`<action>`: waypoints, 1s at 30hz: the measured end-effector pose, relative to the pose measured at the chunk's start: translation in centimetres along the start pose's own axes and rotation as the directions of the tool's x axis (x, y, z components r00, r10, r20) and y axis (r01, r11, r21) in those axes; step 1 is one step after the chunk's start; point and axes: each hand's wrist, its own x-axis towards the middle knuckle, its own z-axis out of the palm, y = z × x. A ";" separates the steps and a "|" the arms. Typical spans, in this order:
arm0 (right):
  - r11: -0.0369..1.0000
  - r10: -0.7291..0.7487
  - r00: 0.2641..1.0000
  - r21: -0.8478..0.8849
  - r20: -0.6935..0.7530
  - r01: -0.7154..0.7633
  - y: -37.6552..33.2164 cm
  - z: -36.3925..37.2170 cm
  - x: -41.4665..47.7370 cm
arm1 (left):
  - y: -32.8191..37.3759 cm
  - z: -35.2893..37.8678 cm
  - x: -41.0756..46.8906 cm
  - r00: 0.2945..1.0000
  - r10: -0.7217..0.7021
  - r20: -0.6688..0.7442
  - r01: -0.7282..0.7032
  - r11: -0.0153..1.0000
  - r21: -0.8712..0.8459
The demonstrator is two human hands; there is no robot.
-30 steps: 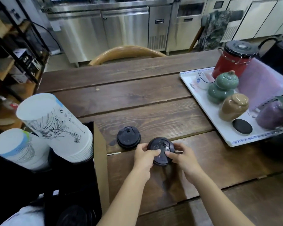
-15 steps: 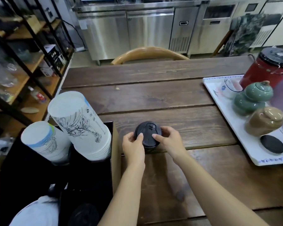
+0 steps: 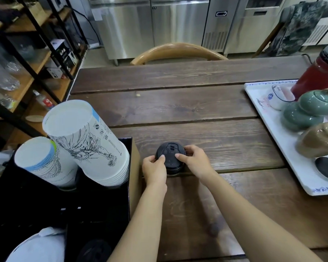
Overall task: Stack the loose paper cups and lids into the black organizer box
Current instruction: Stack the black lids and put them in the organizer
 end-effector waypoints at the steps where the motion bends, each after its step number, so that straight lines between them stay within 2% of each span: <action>1: 1.000 0.002 1.000 -0.017 0.011 -0.002 0.1 0.1 0.1 | 0.0 0.0 0.1 1.000 -0.001 0.007 0.001 1.000 0.013; 7: 0.988 0.044 0.998 -0.147 0.042 -0.038 0.3 0.2 0.3 | 0.2 0.1 0.6 0.999 0.011 0.040 -0.014 0.996 0.085; 11: 0.996 0.042 0.998 -0.086 0.053 -0.037 0.5 0.3 0.1 | 0.4 0.1 0.7 0.996 -0.016 0.084 0.007 0.995 0.099; 15: 0.999 0.031 0.996 0.016 0.085 -0.032 1.2 0.3 0.1 | 0.7 -0.3 0.4 0.986 -0.107 0.126 0.105 0.994 0.027; 20: 0.959 0.082 0.982 0.254 0.169 -0.123 0.9 -0.5 -1.0 | 1.1 -0.9 -1.0 0.936 -0.241 0.256 0.262 0.964 -0.051; 26: 0.906 0.061 0.990 0.409 0.131 -0.110 1.3 -1.8 -3.1 | 0.9 -2.2 -2.6 0.911 -0.256 0.322 0.291 0.954 -0.066; 30: 0.898 0.003 0.995 0.437 0.100 -0.046 0.8 -3.0 -4.9 | 1.7 -3.3 -4.4 0.909 -0.195 0.368 0.234 0.970 -0.065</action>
